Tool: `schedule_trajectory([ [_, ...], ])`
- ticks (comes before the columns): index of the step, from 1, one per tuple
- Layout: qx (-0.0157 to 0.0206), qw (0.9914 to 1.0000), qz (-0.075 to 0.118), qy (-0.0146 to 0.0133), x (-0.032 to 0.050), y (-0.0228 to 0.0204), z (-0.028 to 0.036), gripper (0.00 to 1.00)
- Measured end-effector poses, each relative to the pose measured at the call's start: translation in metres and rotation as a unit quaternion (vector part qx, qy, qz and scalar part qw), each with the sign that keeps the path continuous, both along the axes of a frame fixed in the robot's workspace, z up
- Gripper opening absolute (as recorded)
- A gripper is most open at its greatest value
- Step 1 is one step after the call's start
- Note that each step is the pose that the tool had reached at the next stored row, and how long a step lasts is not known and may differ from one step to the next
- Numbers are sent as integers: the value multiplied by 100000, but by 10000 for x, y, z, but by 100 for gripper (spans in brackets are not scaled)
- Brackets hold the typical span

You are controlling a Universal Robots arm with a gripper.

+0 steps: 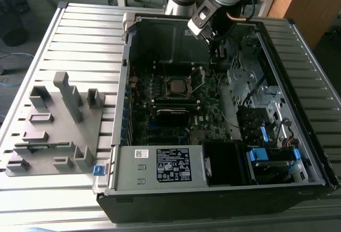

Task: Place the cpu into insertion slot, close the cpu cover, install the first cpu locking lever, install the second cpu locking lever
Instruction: 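Close the cpu cover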

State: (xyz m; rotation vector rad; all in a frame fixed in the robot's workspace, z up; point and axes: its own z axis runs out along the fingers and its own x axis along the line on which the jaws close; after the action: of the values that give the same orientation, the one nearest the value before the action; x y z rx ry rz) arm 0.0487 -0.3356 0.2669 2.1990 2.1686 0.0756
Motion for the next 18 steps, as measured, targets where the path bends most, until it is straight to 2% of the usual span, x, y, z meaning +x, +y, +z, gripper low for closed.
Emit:
schedule_trajectory([
  [18, -790, 99997, -2, 248, 23, 0, -235, 11],
])
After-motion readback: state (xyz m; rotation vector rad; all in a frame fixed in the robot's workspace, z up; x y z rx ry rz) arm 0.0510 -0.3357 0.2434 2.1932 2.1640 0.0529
